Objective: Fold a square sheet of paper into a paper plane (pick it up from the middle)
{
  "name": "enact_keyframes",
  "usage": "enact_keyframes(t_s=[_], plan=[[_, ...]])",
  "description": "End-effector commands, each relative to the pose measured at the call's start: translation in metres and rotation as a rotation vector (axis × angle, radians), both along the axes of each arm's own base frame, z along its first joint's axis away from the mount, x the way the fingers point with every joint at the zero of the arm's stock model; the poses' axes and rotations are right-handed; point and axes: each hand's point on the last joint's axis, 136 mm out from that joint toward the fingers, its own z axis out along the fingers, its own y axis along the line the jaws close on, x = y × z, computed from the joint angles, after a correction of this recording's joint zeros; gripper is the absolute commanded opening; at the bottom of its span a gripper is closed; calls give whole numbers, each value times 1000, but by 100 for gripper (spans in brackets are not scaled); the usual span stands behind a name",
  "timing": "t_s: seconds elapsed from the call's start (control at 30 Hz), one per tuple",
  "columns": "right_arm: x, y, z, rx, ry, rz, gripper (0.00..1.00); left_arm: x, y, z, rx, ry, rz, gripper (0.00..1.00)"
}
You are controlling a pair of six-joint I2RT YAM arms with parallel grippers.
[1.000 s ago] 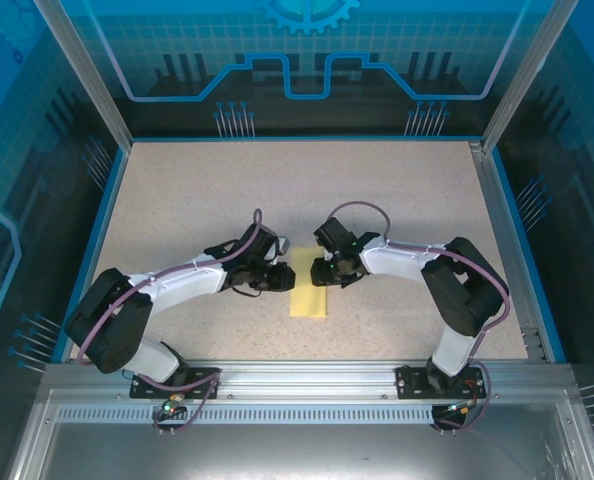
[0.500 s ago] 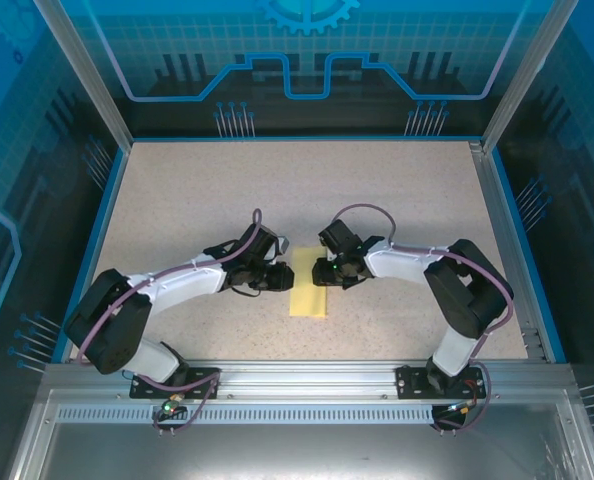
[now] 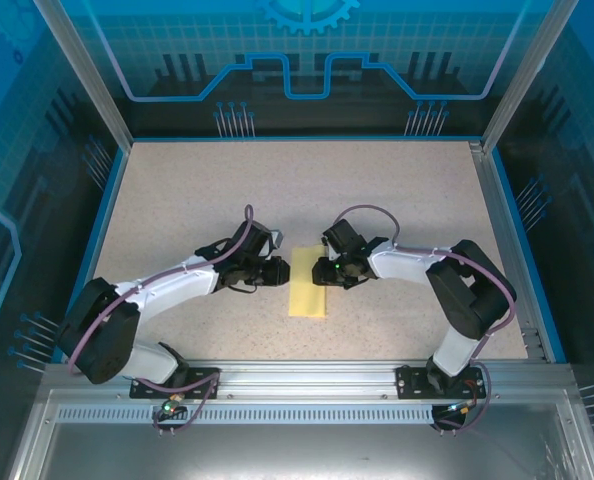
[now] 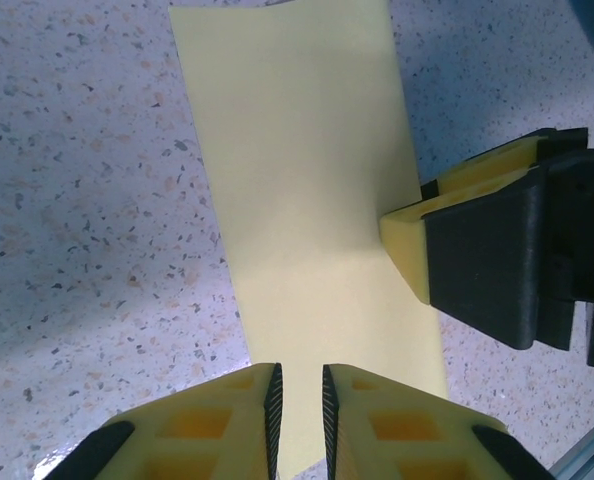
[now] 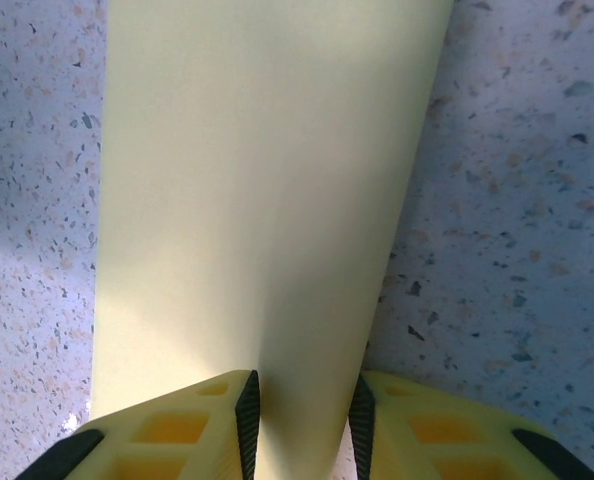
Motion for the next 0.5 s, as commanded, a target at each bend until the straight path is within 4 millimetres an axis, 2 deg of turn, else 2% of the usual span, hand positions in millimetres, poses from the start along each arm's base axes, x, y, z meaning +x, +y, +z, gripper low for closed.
enact_keyframes(t_s=[0.0,0.23,0.27,0.47], plan=[[-5,-5,-4,-4,28,-11,32,0,9,0,7,-9,36,21],[-2,-5,-5,4,33,-30,33,1,15,3,5,-23,61,21],[-9,-11,-12,-8,55,-35,33,1,16,4,4,-25,63,22],[-9,-12,-14,-7,58,-42,35,1,18,3,4,-22,71,22]])
